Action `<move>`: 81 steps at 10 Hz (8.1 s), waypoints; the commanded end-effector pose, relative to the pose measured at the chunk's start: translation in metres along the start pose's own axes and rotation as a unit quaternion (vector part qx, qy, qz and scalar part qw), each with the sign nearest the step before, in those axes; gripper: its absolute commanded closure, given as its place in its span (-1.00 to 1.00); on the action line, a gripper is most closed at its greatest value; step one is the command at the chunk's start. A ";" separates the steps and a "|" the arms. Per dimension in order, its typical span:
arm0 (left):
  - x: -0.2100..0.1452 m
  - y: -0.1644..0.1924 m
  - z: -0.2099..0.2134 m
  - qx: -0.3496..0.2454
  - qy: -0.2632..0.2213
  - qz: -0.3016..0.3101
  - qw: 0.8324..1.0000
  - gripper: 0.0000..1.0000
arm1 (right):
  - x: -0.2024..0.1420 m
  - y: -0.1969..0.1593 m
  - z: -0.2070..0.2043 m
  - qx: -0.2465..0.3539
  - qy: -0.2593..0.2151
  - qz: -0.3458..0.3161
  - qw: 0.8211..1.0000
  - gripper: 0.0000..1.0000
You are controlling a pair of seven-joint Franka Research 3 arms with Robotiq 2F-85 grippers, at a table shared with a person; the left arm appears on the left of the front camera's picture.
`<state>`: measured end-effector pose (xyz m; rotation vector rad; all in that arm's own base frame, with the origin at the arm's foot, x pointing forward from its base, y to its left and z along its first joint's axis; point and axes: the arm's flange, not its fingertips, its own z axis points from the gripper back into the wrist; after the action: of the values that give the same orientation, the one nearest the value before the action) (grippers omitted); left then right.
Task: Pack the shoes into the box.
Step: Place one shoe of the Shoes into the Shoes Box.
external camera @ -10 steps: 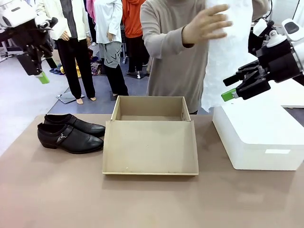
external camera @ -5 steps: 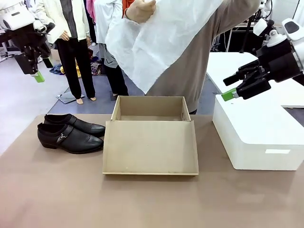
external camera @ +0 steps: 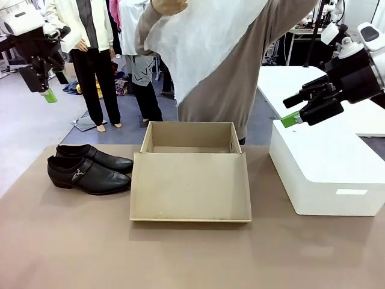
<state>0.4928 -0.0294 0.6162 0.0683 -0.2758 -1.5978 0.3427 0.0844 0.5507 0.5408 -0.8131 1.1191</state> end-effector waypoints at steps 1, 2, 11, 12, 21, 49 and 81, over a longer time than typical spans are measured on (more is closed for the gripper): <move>-0.003 -0.004 0.001 -0.001 -0.006 0.000 1.000 -1.00 | 0.000 -0.004 -0.004 0.002 -0.016 0.014 1.000 -1.00; -0.003 -0.004 0.001 -0.001 -0.006 0.000 1.000 -1.00 | 0.000 -0.004 -0.004 0.002 -0.016 0.014 1.000 -1.00; -0.014 0.035 -0.063 0.003 0.050 -0.006 0.999 -1.00 | 0.000 -0.004 -0.004 0.002 -0.016 0.014 1.000 -1.00; -0.019 0.034 -0.076 0.002 0.051 -0.001 0.999 -1.00 | 0.000 -0.004 -0.004 0.002 -0.016 0.014 1.000 -1.00; -0.034 0.040 -0.111 -0.023 0.045 0.015 0.999 -1.00 | 0.000 -0.004 -0.004 0.002 -0.016 0.014 1.000 -1.00; -0.079 0.098 -0.252 -0.083 0.079 0.061 0.992 -1.00 | 0.000 -0.004 -0.004 0.002 -0.016 0.014 1.000 -1.00; -0.079 0.122 -0.214 -0.071 0.088 0.069 0.991 1.00 | 0.000 -0.004 -0.004 0.002 -0.016 0.014 1.000 -1.00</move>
<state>0.6585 0.0140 0.4150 0.0715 -0.0220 -1.4435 0.3431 0.0848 0.5494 0.5455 -0.8123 1.1193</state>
